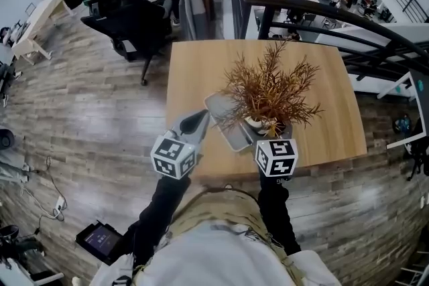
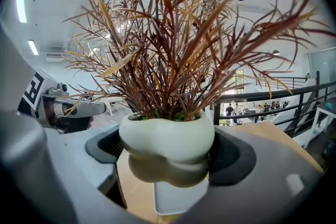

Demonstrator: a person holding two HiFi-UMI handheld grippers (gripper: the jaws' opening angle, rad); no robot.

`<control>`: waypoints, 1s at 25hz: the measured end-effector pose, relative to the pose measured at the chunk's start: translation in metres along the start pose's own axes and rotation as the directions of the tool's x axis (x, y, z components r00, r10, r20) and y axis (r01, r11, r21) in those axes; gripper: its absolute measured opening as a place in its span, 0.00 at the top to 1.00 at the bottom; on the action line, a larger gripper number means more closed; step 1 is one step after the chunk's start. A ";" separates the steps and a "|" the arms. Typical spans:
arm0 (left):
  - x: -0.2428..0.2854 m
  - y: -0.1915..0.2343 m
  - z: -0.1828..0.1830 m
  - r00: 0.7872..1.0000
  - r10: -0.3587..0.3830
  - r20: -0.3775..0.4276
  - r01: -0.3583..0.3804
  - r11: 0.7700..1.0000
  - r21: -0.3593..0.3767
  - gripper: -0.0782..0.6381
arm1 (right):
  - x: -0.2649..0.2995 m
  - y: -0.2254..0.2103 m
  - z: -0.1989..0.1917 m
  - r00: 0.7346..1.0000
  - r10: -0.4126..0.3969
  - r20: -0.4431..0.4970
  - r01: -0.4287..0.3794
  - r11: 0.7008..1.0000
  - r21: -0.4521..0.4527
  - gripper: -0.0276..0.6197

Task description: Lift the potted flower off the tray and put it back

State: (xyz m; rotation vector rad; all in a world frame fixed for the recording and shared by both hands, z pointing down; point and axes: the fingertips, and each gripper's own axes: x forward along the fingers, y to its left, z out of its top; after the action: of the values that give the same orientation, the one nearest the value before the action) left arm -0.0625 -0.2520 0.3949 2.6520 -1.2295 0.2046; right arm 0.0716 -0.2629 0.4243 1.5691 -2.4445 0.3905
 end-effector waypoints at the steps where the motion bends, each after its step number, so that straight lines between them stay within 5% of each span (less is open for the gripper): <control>1: 0.000 0.001 -0.004 1.000 0.008 -0.006 -0.008 1.000 0.005 0.89 | 0.003 -0.001 -0.007 1.000 0.000 -0.010 0.000 1.000 -0.001 0.20; 15: -0.011 0.041 -0.090 0.992 0.104 -0.077 -0.105 0.994 -0.014 0.89 | 0.060 -0.004 -0.148 0.991 0.021 -0.133 -0.020 1.000 0.002 0.20; 25: 0.003 0.049 -0.147 0.990 0.104 -0.093 -0.105 0.994 -0.007 0.89 | 0.095 -0.020 -0.234 0.987 0.014 -0.161 -0.012 1.000 0.014 0.20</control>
State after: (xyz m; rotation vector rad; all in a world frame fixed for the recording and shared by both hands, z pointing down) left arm -0.1038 -0.2487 0.5448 2.5396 -1.3368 0.3319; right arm 0.0584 -0.2748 0.6766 1.4662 -2.3348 0.5151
